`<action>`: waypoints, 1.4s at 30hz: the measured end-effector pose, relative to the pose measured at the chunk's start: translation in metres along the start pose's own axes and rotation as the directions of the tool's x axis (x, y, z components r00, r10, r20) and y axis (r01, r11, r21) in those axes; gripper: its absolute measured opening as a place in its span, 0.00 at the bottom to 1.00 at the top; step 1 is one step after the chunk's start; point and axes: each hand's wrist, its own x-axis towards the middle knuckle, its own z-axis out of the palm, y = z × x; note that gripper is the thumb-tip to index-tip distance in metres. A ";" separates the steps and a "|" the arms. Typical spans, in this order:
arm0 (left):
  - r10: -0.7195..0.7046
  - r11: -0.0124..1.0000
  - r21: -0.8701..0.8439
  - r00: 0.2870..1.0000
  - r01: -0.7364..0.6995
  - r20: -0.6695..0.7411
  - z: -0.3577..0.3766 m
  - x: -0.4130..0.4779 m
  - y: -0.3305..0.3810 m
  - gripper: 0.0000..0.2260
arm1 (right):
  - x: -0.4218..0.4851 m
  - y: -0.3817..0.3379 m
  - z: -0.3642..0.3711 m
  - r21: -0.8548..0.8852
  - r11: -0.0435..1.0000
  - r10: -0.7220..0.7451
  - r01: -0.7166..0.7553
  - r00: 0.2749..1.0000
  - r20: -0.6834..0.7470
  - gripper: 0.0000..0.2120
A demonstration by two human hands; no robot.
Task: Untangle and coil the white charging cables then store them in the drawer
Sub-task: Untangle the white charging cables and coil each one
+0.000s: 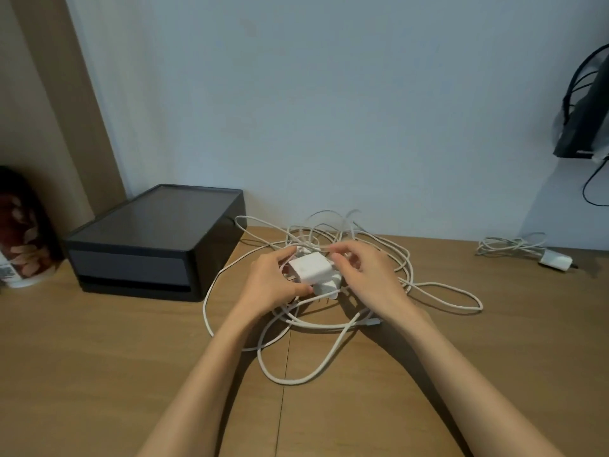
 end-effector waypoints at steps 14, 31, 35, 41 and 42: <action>0.016 0.899 -0.438 1.000 -0.018 -0.008 0.001 -0.009 0.009 0.32 | -0.003 0.011 -0.012 0.164 0.976 0.072 -0.141 0.927 0.369 0.25; 0.056 0.994 0.106 0.984 -0.039 -0.166 0.011 -0.008 -0.006 0.25 | 0.000 -0.022 -0.075 0.406 0.913 0.004 -0.038 0.997 0.083 0.13; 0.307 0.945 0.211 0.902 -0.251 -0.304 0.014 -0.015 0.009 0.36 | 0.001 -0.030 -0.093 0.216 0.976 -0.003 -0.019 0.995 0.104 0.13; 0.660 0.688 0.518 0.736 -0.508 -0.154 0.017 -0.015 0.054 0.31 | -0.009 -0.041 -0.102 0.061 0.998 -0.020 0.006 0.974 0.227 0.12; 0.662 0.681 0.511 0.739 -0.524 -0.124 0.017 -0.014 0.061 0.27 | -0.010 -0.041 -0.103 0.097 0.995 -0.014 -0.007 0.975 0.221 0.11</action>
